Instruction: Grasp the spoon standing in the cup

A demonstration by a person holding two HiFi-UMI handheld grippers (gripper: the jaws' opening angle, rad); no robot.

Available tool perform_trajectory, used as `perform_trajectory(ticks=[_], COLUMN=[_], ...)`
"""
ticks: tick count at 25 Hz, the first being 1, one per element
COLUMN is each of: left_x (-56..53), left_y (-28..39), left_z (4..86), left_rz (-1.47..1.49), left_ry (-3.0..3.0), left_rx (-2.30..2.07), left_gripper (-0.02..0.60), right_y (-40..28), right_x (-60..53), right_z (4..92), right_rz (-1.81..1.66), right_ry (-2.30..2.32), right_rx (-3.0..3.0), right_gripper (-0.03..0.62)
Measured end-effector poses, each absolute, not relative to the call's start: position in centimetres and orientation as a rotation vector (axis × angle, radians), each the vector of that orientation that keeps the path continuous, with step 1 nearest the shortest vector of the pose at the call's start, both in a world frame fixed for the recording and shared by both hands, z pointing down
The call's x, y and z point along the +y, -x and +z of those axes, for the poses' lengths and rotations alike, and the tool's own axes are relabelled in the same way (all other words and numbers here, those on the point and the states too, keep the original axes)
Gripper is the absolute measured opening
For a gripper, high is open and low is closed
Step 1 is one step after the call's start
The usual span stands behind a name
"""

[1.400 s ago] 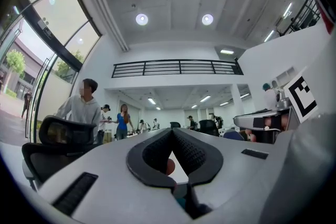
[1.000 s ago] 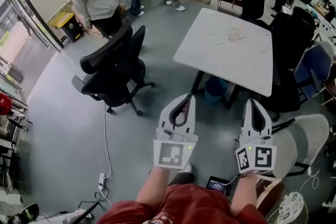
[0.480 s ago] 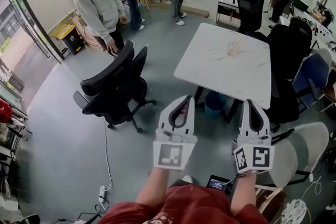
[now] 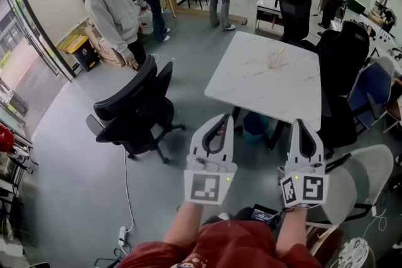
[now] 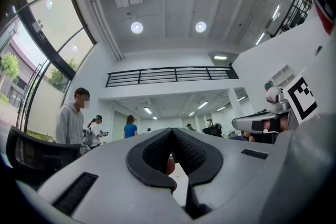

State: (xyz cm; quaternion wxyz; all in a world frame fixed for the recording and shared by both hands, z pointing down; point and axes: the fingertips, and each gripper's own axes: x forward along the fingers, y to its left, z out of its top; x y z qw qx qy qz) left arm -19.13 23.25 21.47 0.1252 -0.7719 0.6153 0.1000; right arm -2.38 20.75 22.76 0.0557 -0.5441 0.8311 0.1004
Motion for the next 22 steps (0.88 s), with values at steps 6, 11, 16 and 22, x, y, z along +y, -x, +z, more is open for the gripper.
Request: perform_trajectory(ticks=[6,11,16,22], left_x=[21.4,16.7,10.0,4.0], left_y=[16.9,13.6,11.5,9.8], left_z=[22.5,23.0,22.9,24.0], left_rz=[0.278,0.267,0.273,0.212], left_ry=[2.262,2.28,2.276,2.287], left_rx=[1.783,1.75,1.77,1.79], left_gripper=[0.009,0.009,0.009,0.009], right_y=[-0.2,-3.2,-5.5,-7.1], right_x=[19.2,14.4,7.9,2.1], right_z=[24.4,25.3,25.5,26.4], right_rz=[0.265,0.231,0.209,0.175], right_ry=[1.683,1.688,1.673,1.683], right_rx=[2.506,2.48,2.456,2.468], right_gripper=[0.012,0.012,0.012,0.012])
